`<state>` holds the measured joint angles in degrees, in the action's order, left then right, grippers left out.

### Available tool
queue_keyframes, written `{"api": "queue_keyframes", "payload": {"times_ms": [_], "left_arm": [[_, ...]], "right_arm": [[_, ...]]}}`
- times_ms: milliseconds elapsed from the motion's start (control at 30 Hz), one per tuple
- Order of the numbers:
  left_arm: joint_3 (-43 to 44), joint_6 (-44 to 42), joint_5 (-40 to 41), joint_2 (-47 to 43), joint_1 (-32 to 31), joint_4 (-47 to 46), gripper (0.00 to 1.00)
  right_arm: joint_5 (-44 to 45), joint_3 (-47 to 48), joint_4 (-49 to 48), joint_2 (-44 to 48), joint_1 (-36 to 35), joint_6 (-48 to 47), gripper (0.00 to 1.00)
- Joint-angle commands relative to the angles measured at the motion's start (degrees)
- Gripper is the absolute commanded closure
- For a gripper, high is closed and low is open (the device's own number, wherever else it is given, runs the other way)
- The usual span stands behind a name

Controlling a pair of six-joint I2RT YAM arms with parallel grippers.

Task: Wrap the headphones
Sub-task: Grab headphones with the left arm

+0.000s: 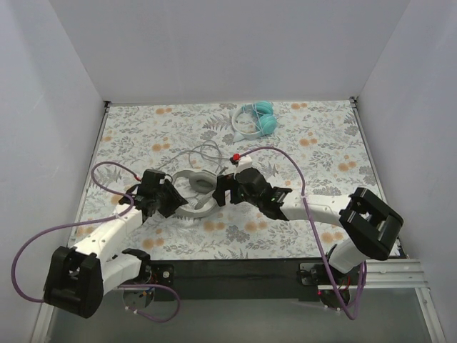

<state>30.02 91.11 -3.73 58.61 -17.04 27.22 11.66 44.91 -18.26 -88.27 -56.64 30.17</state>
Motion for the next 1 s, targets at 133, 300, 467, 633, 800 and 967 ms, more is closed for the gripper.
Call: {"api": "queue_keyframes", "payload": {"times_ms": [133,300,467,633,800,967], "left_arm": [[7.4,0.5,4.9,11.9,-7.5,-2.1,0.54],[15.7,-1.6,18.3,13.2,-7.4,10.3,0.46],[21.5,-1.5,26.0,13.3,-7.4,18.3,0.41],[23.2,-3.4,27.2,14.6,-7.4,19.5,0.44],[23.6,-4.2,26.6,17.4,-7.5,19.4,0.52],[22.3,-6.6,24.5,17.9,-7.4,16.9,0.56]], "right_arm": [[7.0,3.1,6.2,4.1,0.8,-3.1,0.03],[6.7,2.1,6.9,6.1,0.8,-3.2,0.03],[6.5,2.1,7.9,8.5,0.8,-3.8,0.03],[7.2,2.0,9.2,11.1,0.9,-4.7,0.03],[7.8,1.8,10.3,13.5,0.9,-5.3,0.03],[8.6,0.8,10.8,16.2,1.4,-5.5,0.03]]}}
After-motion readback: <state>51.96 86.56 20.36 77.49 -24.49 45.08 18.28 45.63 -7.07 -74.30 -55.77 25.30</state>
